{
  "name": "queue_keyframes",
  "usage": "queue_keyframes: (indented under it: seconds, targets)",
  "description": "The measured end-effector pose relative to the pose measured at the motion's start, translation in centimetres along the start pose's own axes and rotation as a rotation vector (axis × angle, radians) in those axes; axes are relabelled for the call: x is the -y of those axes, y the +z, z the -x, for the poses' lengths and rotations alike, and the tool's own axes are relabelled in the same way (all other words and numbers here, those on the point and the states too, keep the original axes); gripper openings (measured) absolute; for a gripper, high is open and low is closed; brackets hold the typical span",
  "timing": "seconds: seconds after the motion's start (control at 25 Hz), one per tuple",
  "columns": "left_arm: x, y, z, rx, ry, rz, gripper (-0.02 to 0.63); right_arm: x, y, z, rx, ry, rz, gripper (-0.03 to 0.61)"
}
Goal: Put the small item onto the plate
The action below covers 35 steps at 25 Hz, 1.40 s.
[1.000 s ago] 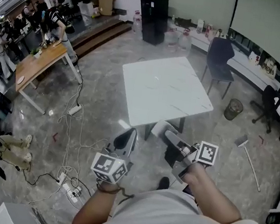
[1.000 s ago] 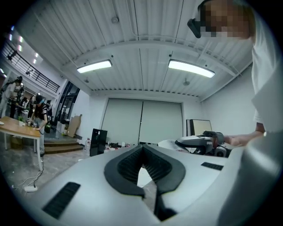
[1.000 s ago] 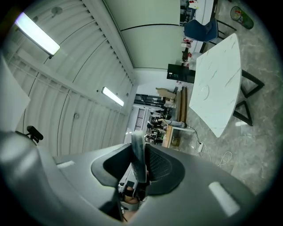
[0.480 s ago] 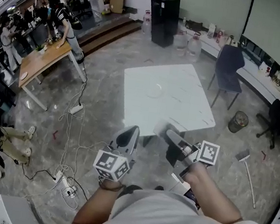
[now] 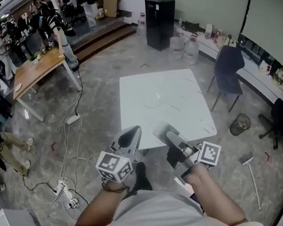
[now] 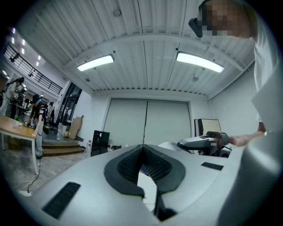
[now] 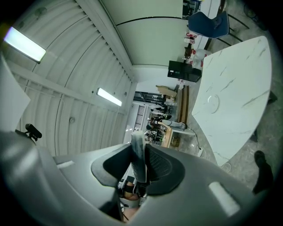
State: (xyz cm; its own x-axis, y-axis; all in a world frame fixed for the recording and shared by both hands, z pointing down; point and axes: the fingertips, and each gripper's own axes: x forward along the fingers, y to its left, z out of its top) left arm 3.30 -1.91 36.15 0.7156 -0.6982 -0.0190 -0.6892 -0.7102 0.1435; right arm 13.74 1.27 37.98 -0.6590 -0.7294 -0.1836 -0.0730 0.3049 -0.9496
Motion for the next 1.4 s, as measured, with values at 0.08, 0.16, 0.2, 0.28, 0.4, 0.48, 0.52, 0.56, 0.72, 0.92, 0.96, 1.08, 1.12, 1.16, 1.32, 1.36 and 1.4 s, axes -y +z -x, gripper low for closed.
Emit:
queue_keyframes:
  seconds: [0.08, 0.16, 0.2, 0.28, 0.4, 0.48, 0.52, 0.56, 0.72, 0.92, 0.96, 1.08, 1.12, 1.16, 1.32, 1.36, 1.4]
  targets:
    - [-1.4, -0.2, -1.9, -0.007, -0.014, 0.006, 0.006, 0.7, 1.2, -1.5, 0.007, -0.005, -0.003, 0.098]
    - [-3.2, -0.1, -3.6, -0.009, -0.026, 0.009, 0.006, 1.6, 2.5, -3.3, 0.014, -0.013, -0.001, 0.098]
    - [-4.3, 0.0, -4.4, -0.008, -0.032, 0.009, 0.006, 2.1, 3.1, -4.2, 0.018, -0.017, 0.001, 0.098]
    - [-6.4, 0.2, -6.1, -0.007, -0.044, 0.008, 0.006, 3.3, 4.5, -6.2, 0.027, -0.027, 0.003, 0.098]
    - [-9.9, 0.6, -8.9, -0.015, -0.062, 0.005, 0.005, 4.5, 6.7, -9.7, 0.043, -0.036, 0.0, 0.098]
    - [-13.0, 1.2, -10.8, -0.028, -0.071, 0.01, 0.006, 5.1, 8.2, -12.7, 0.055, -0.048, -0.006, 0.098]
    - [-14.7, 1.5, -11.7, -0.034, -0.076, 0.014, 0.006, 5.3, 9.0, -14.3, 0.062, -0.056, -0.007, 0.098]
    - [-16.1, 1.7, -12.5, -0.038, -0.081, 0.018, 0.006, 5.6, 9.7, -15.6, 0.068, -0.063, -0.006, 0.098]
    - [-18.9, 1.3, -14.9, -0.042, -0.11, 0.024, 0.006, 7.1, 11.7, -18.3, 0.097, -0.075, 0.008, 0.098]
    - [-20.9, 0.4, -16.7, -0.045, -0.148, 0.027, 0.006, 9.5, 12.7, -19.8, 0.132, -0.095, 0.012, 0.098]
    - [-21.8, 0.4, -17.1, -0.048, -0.156, 0.03, 0.006, 10.0, 13.0, -20.7, 0.139, -0.102, 0.011, 0.098]
    - [-25.5, 0.6, -18.9, -0.06, -0.17, 0.038, 0.006, 12.0, 14.2, -24.0, 0.154, -0.132, 0.005, 0.098]
    - [-26.3, 0.6, -19.3, -0.064, -0.172, 0.04, 0.006, 12.6, 14.4, -24.7, 0.156, -0.141, 0.0, 0.098]
    - [-26.8, 0.4, -19.7, -0.068, -0.174, 0.042, 0.006, 13.2, 14.7, -25.1, 0.157, -0.148, -0.006, 0.098]
    - [-28.2, -0.5, -21.7, -0.083, -0.178, 0.049, 0.006, 15.8, 16.2, -25.9, 0.163, -0.179, -0.026, 0.098]
    - [-28.5, -0.7, -22.2, -0.086, -0.179, 0.051, 0.006, 16.4, 16.6, -26.1, 0.165, -0.186, -0.03, 0.098]
    - [-28.7, -0.9, -22.6, -0.089, -0.179, 0.052, 0.006, 17.0, 17.1, -26.3, 0.165, -0.192, -0.033, 0.098]
